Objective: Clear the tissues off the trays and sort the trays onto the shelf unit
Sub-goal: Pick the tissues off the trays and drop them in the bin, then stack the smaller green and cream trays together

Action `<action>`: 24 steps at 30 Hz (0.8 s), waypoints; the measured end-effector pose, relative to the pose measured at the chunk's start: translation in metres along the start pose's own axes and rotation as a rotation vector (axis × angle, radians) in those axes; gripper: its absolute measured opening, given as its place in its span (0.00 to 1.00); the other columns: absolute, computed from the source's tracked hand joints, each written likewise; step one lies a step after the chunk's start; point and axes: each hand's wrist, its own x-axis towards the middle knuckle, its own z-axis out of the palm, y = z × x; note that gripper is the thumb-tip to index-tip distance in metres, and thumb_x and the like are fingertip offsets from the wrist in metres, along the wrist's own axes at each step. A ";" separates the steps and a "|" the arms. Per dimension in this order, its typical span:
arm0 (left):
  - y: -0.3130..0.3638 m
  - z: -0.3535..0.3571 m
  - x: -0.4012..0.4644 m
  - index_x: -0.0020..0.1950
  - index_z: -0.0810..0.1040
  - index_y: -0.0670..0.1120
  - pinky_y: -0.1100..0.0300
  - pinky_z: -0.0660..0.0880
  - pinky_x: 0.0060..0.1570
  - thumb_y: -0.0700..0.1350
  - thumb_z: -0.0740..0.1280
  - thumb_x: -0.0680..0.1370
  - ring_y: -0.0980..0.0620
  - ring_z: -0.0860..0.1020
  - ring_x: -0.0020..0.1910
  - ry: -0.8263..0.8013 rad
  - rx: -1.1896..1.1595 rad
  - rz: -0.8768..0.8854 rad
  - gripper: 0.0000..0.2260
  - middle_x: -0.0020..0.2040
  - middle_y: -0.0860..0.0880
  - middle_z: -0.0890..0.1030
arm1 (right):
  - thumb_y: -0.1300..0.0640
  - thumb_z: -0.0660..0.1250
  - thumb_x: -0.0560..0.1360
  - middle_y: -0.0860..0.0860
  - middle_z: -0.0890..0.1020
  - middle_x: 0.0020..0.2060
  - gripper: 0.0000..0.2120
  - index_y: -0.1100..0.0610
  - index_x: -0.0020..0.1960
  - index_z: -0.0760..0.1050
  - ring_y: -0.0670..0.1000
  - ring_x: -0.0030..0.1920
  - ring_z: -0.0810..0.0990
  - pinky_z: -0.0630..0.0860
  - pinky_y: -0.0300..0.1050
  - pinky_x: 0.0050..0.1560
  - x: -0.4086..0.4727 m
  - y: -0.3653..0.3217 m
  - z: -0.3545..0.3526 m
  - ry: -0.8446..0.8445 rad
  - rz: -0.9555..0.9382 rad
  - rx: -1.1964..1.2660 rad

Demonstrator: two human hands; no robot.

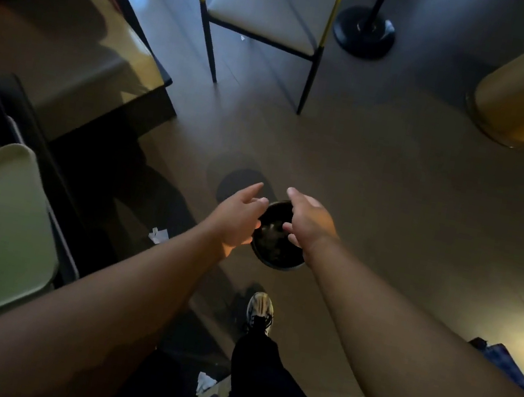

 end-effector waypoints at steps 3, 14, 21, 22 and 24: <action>0.010 -0.027 -0.018 0.78 0.62 0.56 0.53 0.76 0.51 0.48 0.59 0.83 0.53 0.77 0.52 0.132 -0.083 0.096 0.22 0.65 0.51 0.73 | 0.35 0.63 0.72 0.47 0.79 0.59 0.27 0.46 0.67 0.75 0.55 0.60 0.81 0.75 0.56 0.66 -0.023 -0.030 0.029 -0.039 -0.123 0.007; -0.006 -0.224 -0.140 0.74 0.68 0.53 0.42 0.78 0.55 0.47 0.60 0.82 0.43 0.79 0.57 0.439 -0.290 0.369 0.19 0.62 0.46 0.78 | 0.43 0.62 0.79 0.47 0.78 0.55 0.23 0.50 0.72 0.72 0.54 0.60 0.79 0.77 0.55 0.63 -0.154 -0.110 0.219 -0.304 -0.499 -0.084; -0.084 -0.352 -0.223 0.73 0.71 0.48 0.53 0.79 0.49 0.38 0.61 0.81 0.49 0.80 0.50 0.655 -0.186 0.432 0.20 0.56 0.49 0.79 | 0.41 0.61 0.77 0.52 0.82 0.56 0.26 0.54 0.69 0.74 0.53 0.56 0.81 0.79 0.55 0.58 -0.235 -0.094 0.366 -0.420 -0.597 -0.233; -0.099 -0.366 -0.229 0.74 0.70 0.47 0.55 0.80 0.48 0.38 0.61 0.81 0.50 0.79 0.50 0.687 -0.171 0.411 0.21 0.58 0.48 0.78 | 0.43 0.61 0.79 0.51 0.81 0.55 0.24 0.55 0.70 0.73 0.50 0.54 0.80 0.79 0.50 0.54 -0.242 -0.088 0.380 -0.418 -0.618 -0.269; -0.127 -0.386 -0.238 0.74 0.70 0.47 0.62 0.77 0.42 0.37 0.61 0.80 0.53 0.78 0.49 0.732 -0.137 0.368 0.21 0.59 0.47 0.77 | 0.47 0.62 0.81 0.51 0.79 0.57 0.22 0.55 0.71 0.71 0.48 0.53 0.77 0.77 0.45 0.50 -0.250 -0.074 0.400 -0.368 -0.669 -0.358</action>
